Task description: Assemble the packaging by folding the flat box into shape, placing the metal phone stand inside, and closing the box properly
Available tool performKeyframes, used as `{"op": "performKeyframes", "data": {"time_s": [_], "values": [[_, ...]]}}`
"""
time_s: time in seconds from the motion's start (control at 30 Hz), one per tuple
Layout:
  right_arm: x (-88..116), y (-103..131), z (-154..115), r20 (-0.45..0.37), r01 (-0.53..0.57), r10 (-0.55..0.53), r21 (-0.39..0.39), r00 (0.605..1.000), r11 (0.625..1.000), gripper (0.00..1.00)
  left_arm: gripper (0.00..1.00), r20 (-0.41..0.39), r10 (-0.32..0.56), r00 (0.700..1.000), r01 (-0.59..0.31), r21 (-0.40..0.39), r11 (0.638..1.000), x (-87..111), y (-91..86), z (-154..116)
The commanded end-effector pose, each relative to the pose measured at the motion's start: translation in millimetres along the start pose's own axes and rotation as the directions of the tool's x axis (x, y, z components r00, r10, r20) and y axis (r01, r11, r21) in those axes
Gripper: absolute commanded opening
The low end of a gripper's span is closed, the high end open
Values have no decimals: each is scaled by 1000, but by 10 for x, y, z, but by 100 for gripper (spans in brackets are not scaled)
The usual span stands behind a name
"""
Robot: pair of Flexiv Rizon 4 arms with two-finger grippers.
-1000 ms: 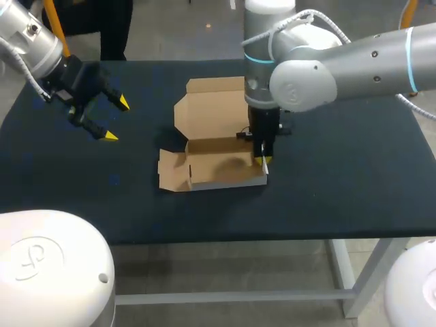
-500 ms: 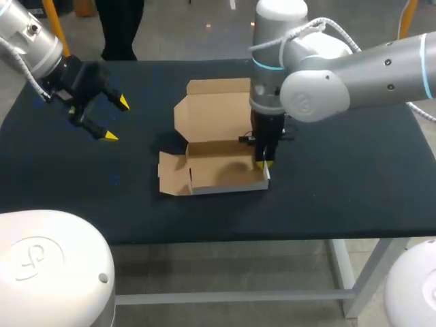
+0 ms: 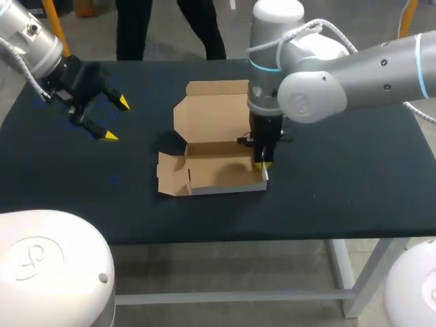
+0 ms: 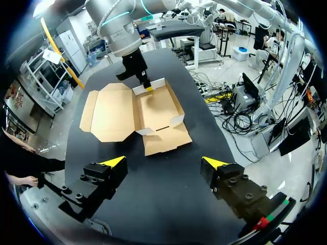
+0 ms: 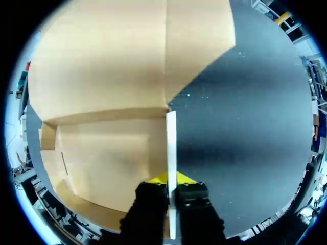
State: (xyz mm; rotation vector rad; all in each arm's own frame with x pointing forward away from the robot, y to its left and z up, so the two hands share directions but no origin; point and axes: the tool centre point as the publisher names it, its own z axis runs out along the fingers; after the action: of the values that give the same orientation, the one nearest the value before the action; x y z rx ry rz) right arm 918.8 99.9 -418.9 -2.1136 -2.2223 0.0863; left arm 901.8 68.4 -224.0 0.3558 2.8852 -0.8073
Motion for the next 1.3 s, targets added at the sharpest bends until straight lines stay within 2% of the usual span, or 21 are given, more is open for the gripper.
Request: {"op": "performKeyframes", "data": {"time_s": [0.03, 0.47, 0.5, 0.53, 0.6, 0.67, 0.73, 0.77, 0.83, 0.87, 0.97, 1.0, 1.03, 1.07, 1.3], "values": [[3, 8, 3, 1, 1, -1, 4, 1000, 1000, 0, 100, -3, -1, 1000, 1, -3, 1000, 5, -3, -15], [3, 8, 3, 1, 1, -1, 4, 1000, 1000, 0, 100, -3, -1, 1000, 1, -3, 1000, 5, -3, -15], [3, 8, 3, 1, 1, -1, 4, 1000, 1000, 0, 100, 12, -37, 999, 37, 6, 999, -28, -27, 6], [3, 8, 3, 1, 1, -1, 4, 1000, 1000, 0, 100, 37, -116, 993, 115, 10, 993, -54, -58, 49], [3, 8, 3, 1, 1, -1, 4, 1000, 1000, 0, 100, 108, -237, 965, 237, 19, 971, -77, -86, 122], [3, 8, 3, 1, 1, -1, 4, 1000, 1000, 0, 100, 113, -388, 915, 382, 73, 921, -53, -100, 138], [3, 8, 3, 1, 1, -1, 4, 1000, 1000, 0, 100, 173, -514, 840, 509, 74, 857, -17, -118, 167], [3, 8, 3, 1, 1, -1, 4, 1000, 1000, 0, 100, 176, -586, 791, 580, 87, 810, 5, -125, 176], [3, 8, 3, 1, 1, -1, 4, 1000, 1000, 0, 100, 162, -722, 673, 712, 121, 691, 43, -128, 175], [3, 8, 3, 1, 1, -1, 4, 1000, 1000, 0, 100, 158, -760, 630, 748, 138, 649, 67, -125, 170], [3, 8, 3, 1, 1, -1, 4, 1000, 1000, 0, 100, 178, -890, 419, 878, 170, 447, 112, -79, 192], [3, 8, 3, 1, 1, -1, 4, 1000, 1000, 0, 100, 167, -911, 378, 898, 175, 405, 110, -54, 210], [3, 8, 3, 1, 1, -1, 4, 1000, 1000, 0, 100, 168, -913, 372, 905, 153, 397, 121, -37, 225], [3, 8, 3, 1, 1, -1, 4, 1000, 1000, 0, 100, 215, -899, 382, 905, 112, 411, 134, -20, 233], [3, 8, 3, 1, 1, -1, 4, 1000, 1000, 0, 100, 215, -899, 382, 905, 112, 411, 134, -20, 233]]}}
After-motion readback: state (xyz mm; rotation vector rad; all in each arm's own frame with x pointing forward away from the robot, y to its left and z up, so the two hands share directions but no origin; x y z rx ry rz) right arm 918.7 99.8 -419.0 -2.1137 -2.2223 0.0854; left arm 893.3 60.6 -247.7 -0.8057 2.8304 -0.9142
